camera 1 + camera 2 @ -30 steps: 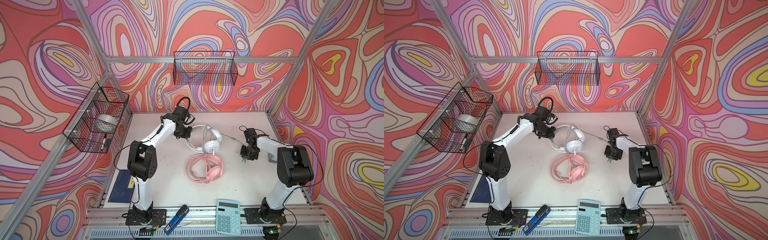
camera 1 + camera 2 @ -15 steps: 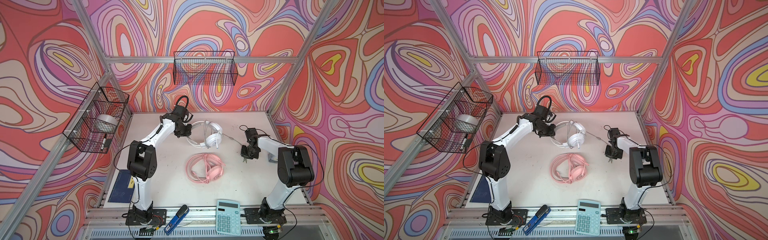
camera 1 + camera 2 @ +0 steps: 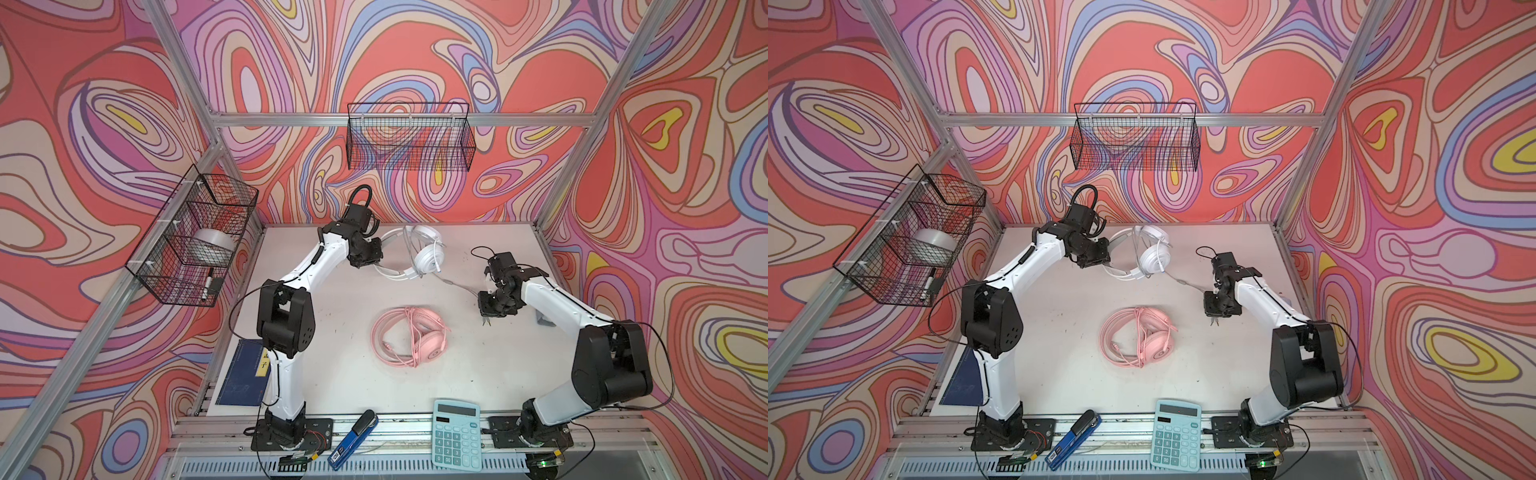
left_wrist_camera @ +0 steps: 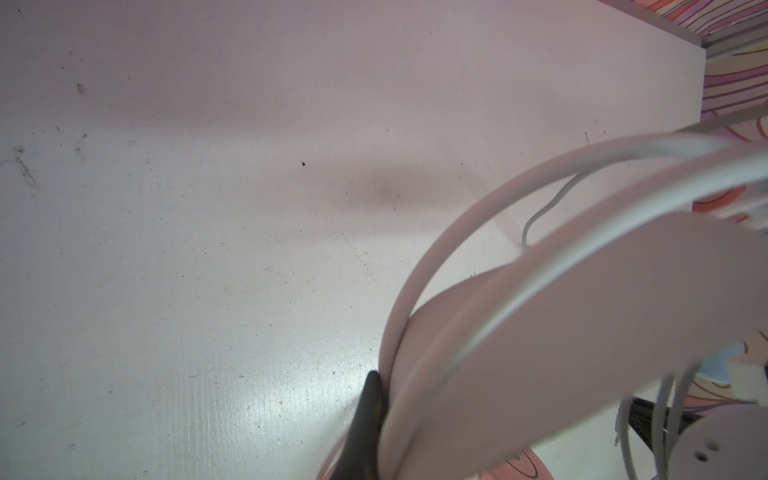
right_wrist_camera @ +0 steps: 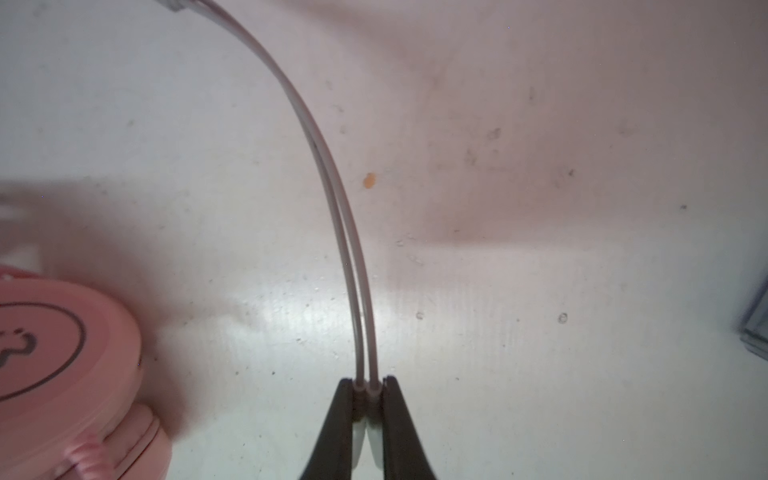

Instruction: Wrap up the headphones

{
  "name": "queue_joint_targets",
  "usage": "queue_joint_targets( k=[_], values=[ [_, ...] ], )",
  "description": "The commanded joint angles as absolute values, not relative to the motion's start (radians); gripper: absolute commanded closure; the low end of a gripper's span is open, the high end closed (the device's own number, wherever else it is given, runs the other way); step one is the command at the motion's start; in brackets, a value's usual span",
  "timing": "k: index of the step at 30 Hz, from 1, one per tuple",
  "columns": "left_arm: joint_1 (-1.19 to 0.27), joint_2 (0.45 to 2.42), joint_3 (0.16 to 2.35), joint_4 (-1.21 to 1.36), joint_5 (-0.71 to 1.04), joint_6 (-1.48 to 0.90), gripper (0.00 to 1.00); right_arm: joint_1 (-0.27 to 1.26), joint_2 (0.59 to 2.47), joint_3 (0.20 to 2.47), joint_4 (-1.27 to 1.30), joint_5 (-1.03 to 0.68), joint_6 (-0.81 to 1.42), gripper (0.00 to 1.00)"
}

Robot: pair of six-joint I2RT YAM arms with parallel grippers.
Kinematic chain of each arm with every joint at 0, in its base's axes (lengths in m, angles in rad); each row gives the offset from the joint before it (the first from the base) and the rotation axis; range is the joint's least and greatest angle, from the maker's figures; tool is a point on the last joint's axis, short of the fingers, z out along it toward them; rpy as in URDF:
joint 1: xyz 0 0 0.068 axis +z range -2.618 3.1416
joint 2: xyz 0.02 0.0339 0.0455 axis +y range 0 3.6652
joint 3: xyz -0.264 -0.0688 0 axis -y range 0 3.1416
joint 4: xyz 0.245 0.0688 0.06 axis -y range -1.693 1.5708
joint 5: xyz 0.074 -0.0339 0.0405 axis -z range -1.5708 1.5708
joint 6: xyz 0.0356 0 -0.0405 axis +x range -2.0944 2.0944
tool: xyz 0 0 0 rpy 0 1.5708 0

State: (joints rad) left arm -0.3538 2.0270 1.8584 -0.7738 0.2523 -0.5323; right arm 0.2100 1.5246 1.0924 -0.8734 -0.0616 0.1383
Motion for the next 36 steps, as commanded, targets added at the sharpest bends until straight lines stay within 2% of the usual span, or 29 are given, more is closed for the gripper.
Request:
queue_joint_targets(
  k=[1,11,18,28,31,36],
  values=[
    [-0.351,2.045,1.92,-0.77,0.197,-0.604,1.0,0.292,1.467,1.137,-0.923,-0.089,0.043,1.0],
    [-0.353,2.132,2.068,-0.892,0.048,-0.611,1.0,0.371,1.37,1.267,-0.954,-0.147,-0.08,1.0],
    [-0.351,2.149,2.083,-0.904,0.044,-0.605,1.0,0.375,1.334,1.319,-0.972,-0.14,-0.15,1.0],
    [-0.351,2.172,2.089,-0.893,0.059,-0.589,1.0,0.365,1.496,1.304,-1.005,-0.027,0.116,1.0],
    [-0.351,2.175,2.089,-0.894,0.064,-0.591,1.0,0.364,1.513,1.263,-0.949,-0.057,0.24,0.83],
    [-0.351,2.178,2.083,-0.893,0.066,-0.586,1.0,0.365,1.519,1.116,-0.8,-0.151,0.447,0.74]
  ],
)
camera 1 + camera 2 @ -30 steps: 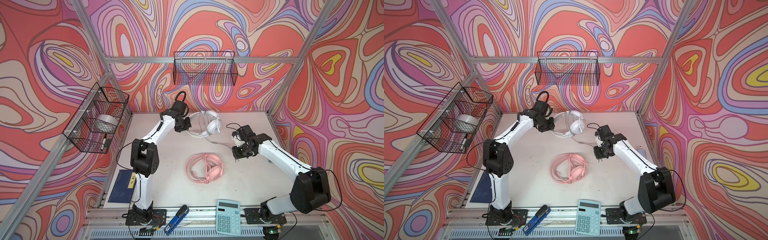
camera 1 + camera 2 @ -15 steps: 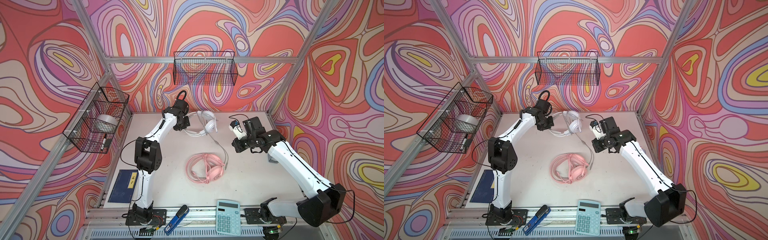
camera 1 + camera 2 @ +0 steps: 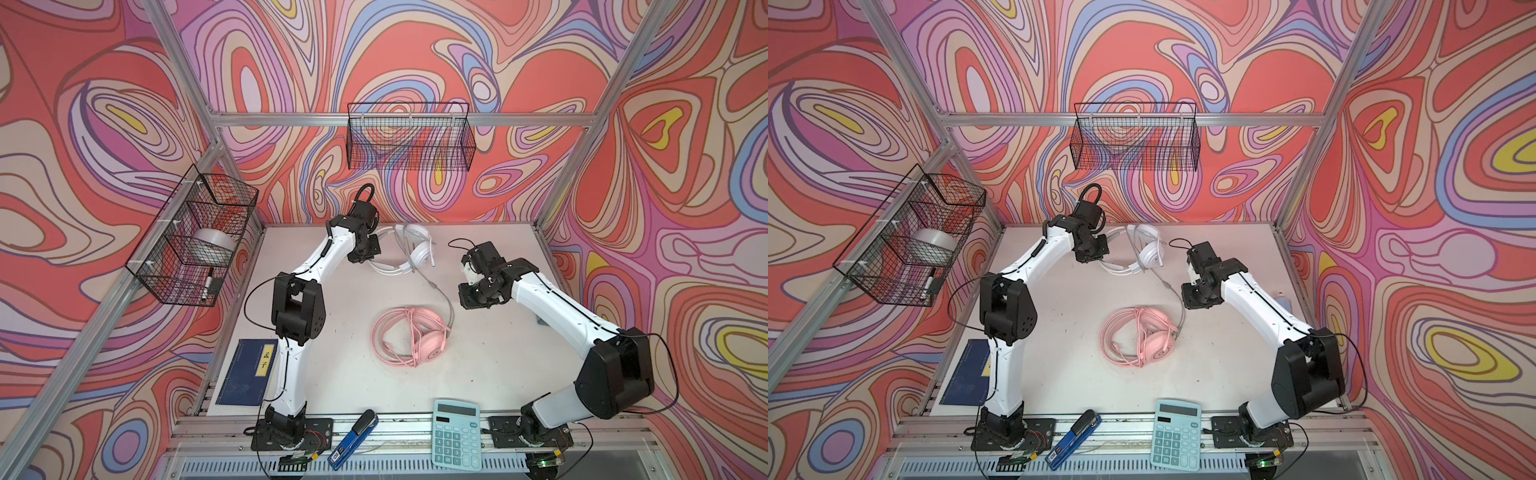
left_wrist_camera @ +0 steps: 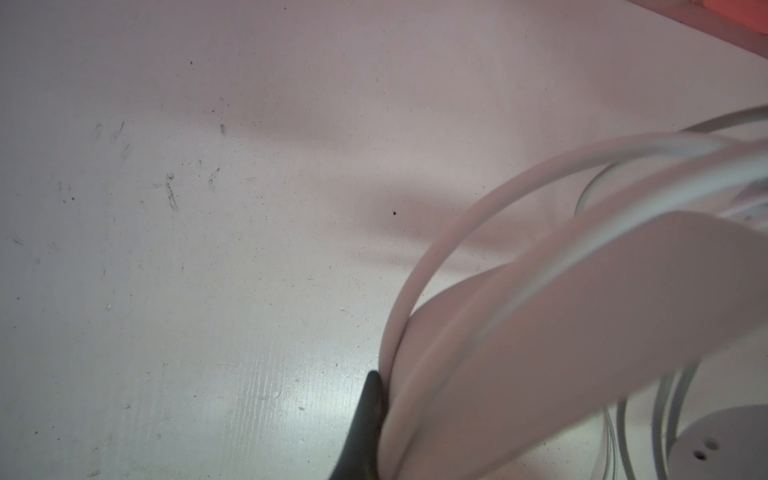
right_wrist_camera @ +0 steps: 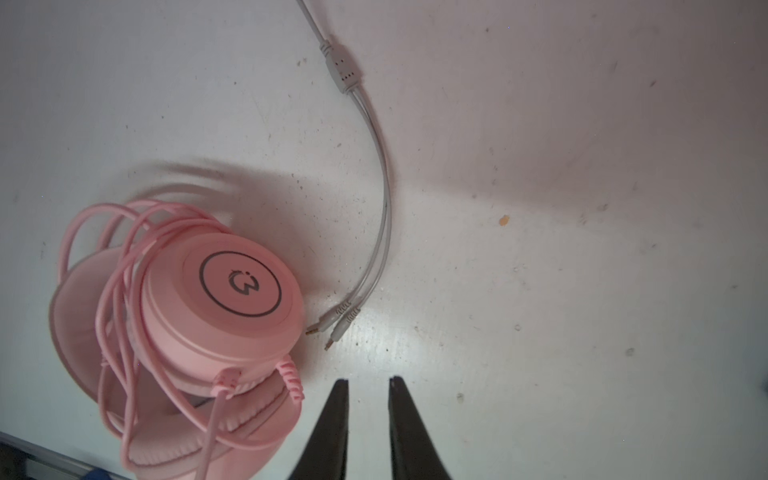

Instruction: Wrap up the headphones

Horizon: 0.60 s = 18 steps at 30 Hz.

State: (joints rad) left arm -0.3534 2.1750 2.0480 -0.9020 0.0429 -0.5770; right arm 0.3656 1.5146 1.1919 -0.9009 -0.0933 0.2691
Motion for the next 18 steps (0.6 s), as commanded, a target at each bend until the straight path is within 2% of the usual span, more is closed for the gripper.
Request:
queue_joint_targets(
  k=[1,9,18],
  values=[
    [-0.351,2.177,2.082,-0.893,0.068,-0.586,1.0,0.365,1.523,1.091,-0.775,-0.172,0.477,0.73],
    [-0.351,2.175,2.073,-0.893,0.07,-0.578,1.0,0.39,1.563,0.992,-0.709,-0.18,0.604,0.66],
    [-0.351,2.166,2.054,-0.885,0.07,-0.58,1.0,0.408,1.625,0.944,-0.648,-0.197,0.638,0.64]
  ],
)
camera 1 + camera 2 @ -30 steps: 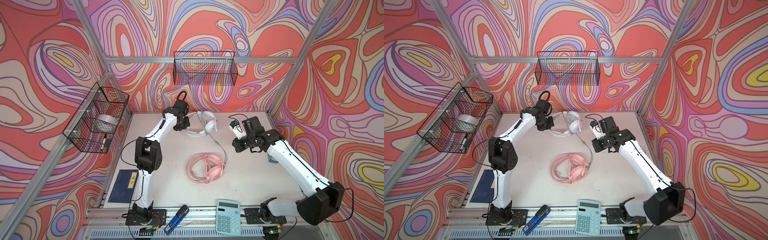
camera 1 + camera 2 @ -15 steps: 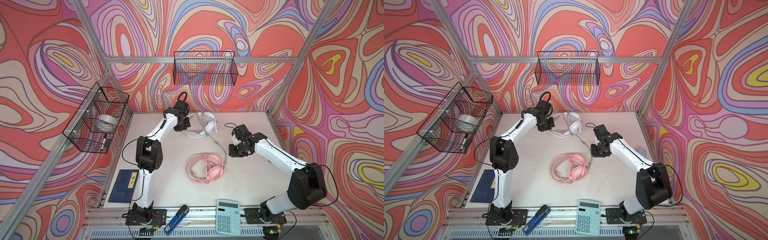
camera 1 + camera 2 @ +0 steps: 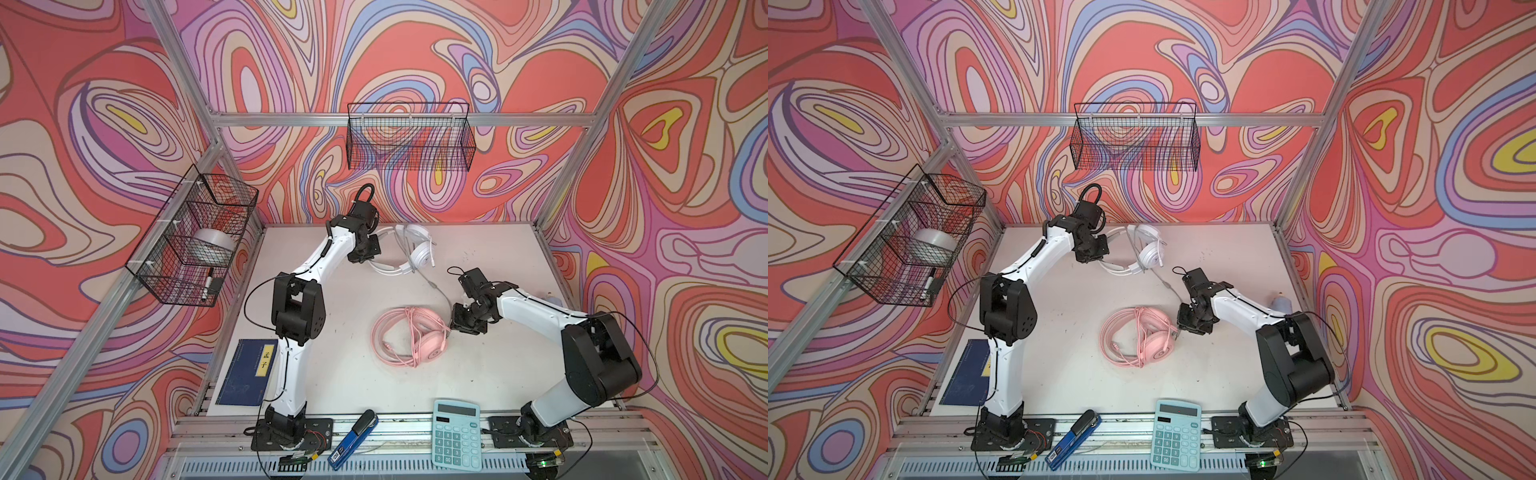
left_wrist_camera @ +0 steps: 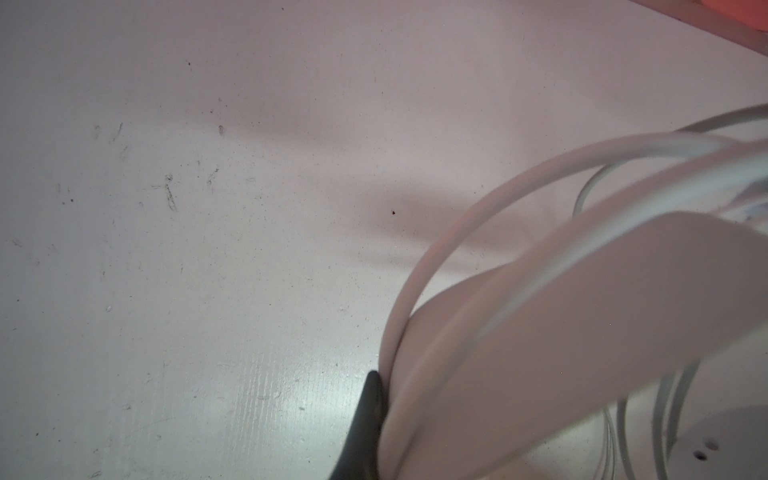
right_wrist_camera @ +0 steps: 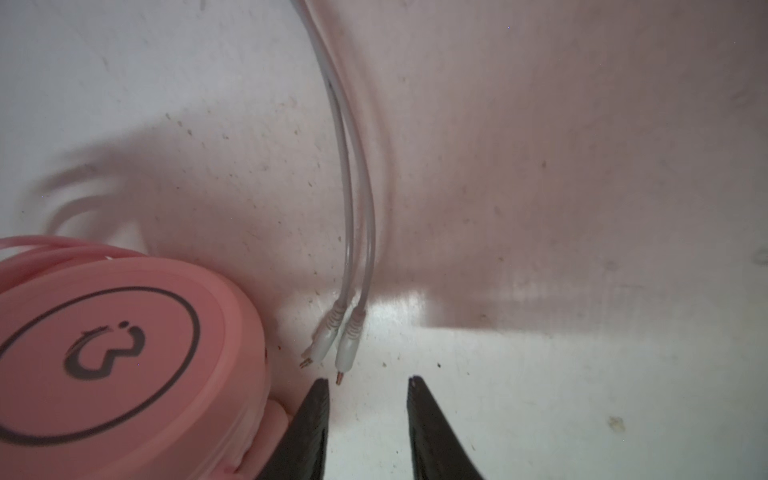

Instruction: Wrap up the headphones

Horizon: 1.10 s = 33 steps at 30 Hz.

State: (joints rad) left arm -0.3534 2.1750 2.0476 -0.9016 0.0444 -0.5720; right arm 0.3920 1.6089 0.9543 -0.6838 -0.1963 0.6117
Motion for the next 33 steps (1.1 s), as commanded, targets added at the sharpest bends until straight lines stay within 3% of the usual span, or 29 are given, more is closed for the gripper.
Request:
queue_joint_targets(
  k=[1,10,15,20,23,30,33],
  values=[
    [-0.351,2.166,2.054,-0.886,0.065,-0.581,1.0,0.409,1.63,0.943,-0.645,-0.192,0.642,0.64],
    [-0.352,2.169,2.055,-0.886,0.078,-0.587,1.0,0.434,1.71,0.967,-0.702,-0.132,0.613,0.65],
    [-0.351,2.169,2.052,-0.889,0.071,-0.583,1.0,0.436,1.72,0.99,-0.806,-0.014,0.574,0.67],
    [-0.351,2.172,2.052,-0.89,0.079,-0.58,1.0,0.437,1.694,0.999,-0.865,0.06,0.554,0.75],
    [-0.351,2.172,2.051,-0.891,0.085,-0.58,1.0,0.436,1.699,0.994,-0.858,0.044,0.549,0.76],
    [-0.351,2.163,2.042,-0.891,0.087,-0.575,1.0,0.435,1.735,0.959,-0.76,-0.085,0.577,0.69],
    [-0.351,2.157,2.035,-0.886,0.085,-0.572,1.0,0.435,1.743,0.949,-0.761,-0.092,0.58,0.75]
  ],
)
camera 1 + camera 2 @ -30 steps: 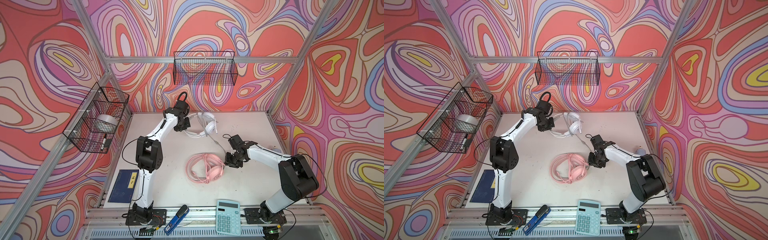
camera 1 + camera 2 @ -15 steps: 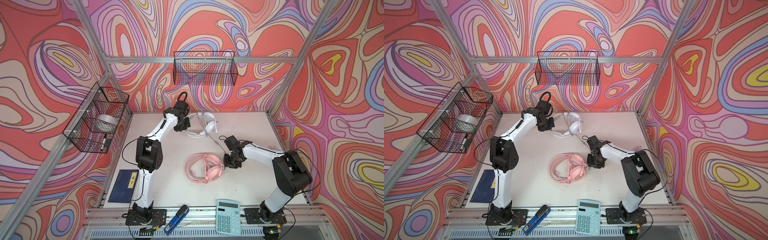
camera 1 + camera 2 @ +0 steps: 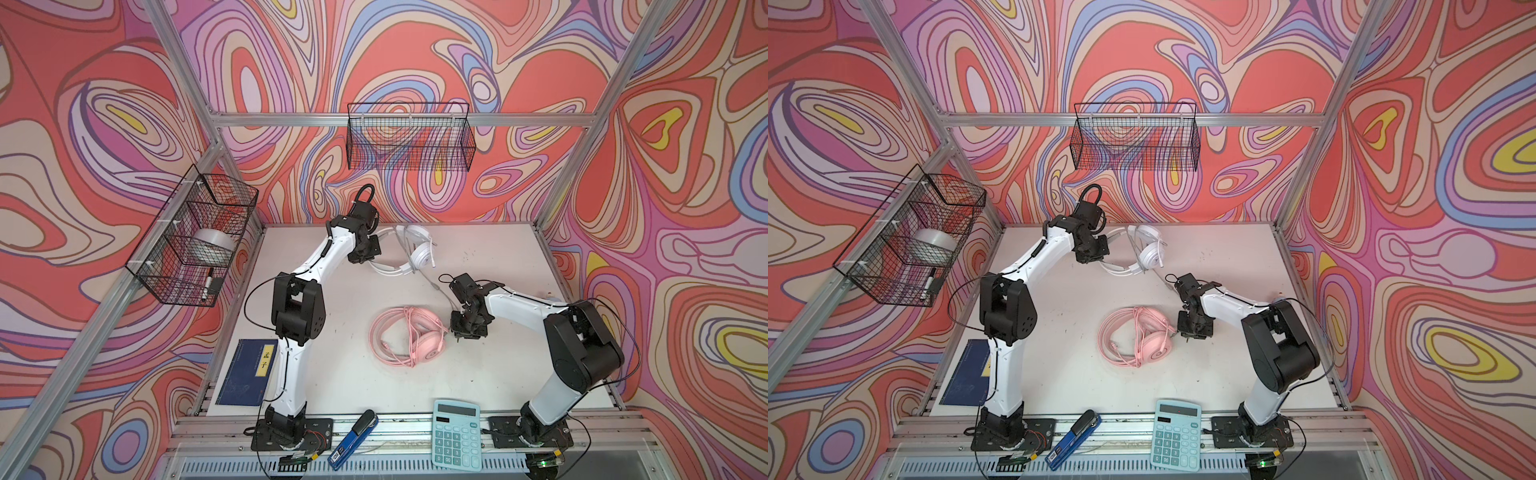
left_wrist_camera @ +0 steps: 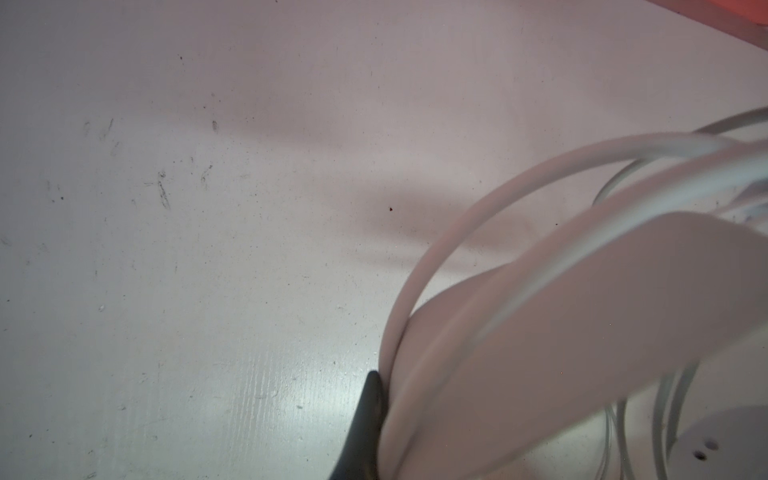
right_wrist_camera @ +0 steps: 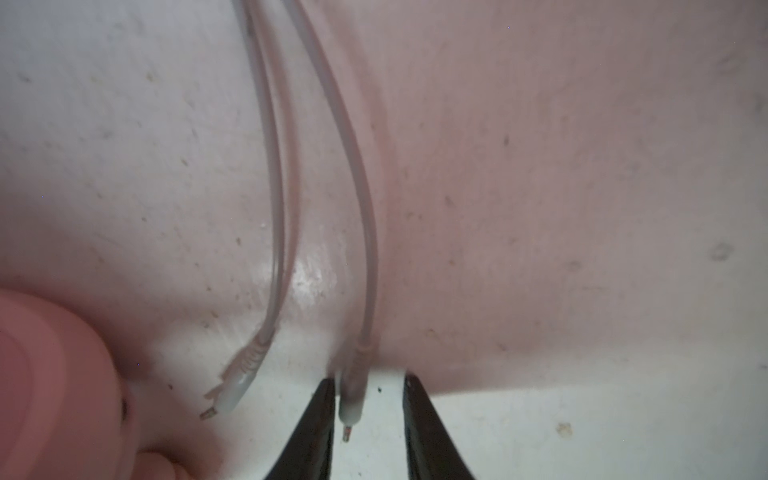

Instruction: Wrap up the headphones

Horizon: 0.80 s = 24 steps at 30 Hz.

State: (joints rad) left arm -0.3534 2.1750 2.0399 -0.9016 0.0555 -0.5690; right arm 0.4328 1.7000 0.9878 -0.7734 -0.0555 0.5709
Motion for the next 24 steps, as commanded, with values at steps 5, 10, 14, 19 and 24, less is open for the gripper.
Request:
queue_joint_targets(
  k=[5,10,14,19,24],
  values=[
    [-0.351,2.148,2.025,-0.884,0.079,-0.572,1.0,0.435,1.71,0.937,-0.794,-0.057,0.557,0.93],
    [-0.351,2.154,2.028,-0.881,0.089,-0.579,1.0,0.435,1.654,0.956,-0.812,-0.028,0.53,1.0],
    [-0.351,2.157,2.029,-0.874,0.094,-0.58,1.0,0.436,1.619,1.011,-0.862,0.005,0.471,1.0],
    [-0.354,2.156,2.034,-0.868,0.101,-0.581,1.0,0.434,1.55,1.112,-0.931,0.068,0.383,1.0],
    [-0.354,2.164,2.058,-0.872,0.103,-0.589,1.0,0.435,1.503,1.21,-1.002,0.132,0.273,1.0]
  ],
)
